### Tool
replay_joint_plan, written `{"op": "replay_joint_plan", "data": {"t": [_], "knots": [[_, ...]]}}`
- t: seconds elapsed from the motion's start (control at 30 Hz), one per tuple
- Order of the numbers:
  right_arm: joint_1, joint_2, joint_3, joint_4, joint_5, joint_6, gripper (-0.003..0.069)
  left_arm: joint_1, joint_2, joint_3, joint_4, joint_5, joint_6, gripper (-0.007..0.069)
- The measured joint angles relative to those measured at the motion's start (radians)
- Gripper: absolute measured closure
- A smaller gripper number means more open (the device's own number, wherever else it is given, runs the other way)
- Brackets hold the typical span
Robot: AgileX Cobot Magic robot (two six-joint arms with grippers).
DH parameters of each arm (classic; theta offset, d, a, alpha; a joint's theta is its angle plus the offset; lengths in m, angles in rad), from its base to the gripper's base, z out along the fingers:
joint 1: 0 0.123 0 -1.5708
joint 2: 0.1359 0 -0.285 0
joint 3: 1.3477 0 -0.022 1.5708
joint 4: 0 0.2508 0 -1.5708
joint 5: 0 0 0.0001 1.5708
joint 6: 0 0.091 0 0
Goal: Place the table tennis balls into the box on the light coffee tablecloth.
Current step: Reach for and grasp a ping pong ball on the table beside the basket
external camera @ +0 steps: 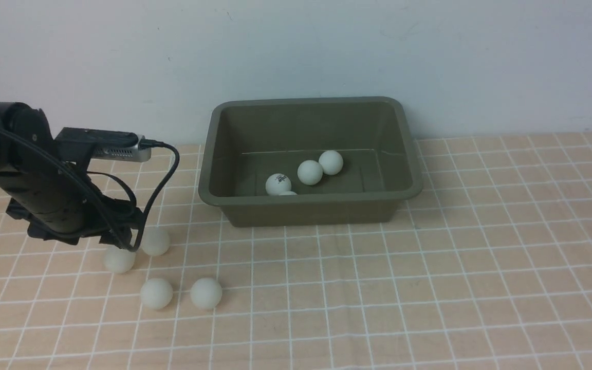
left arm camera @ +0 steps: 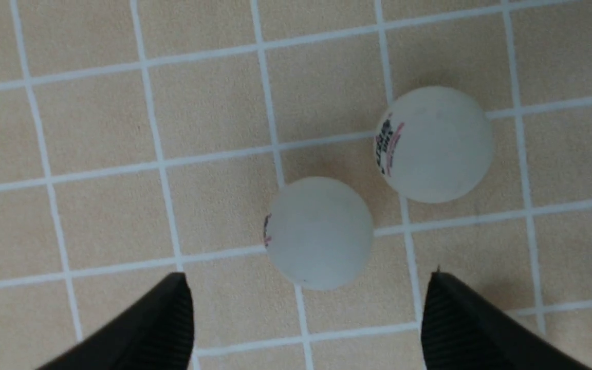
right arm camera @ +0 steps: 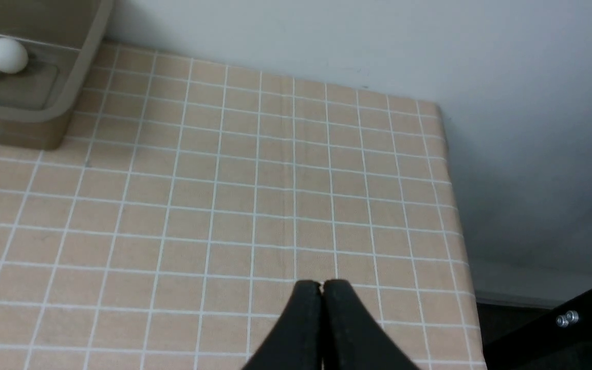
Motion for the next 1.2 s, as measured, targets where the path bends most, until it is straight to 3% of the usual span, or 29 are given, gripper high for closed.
{"op": "replay_joint_plan", "data": {"t": [0.63, 1.2], "knots": [[0.000, 0.000, 0.001, 0.003, 0.000, 0.007, 0.0676, 0.000, 0.134, -0.154, 0.003, 0.176, 0.008, 0.0126], [0.000, 0.000, 0.001, 0.003, 0.000, 0.023, 0.0676, 0.000, 0.206, -0.155, 0.003, 0.151, 0.008, 0.0126]]}}
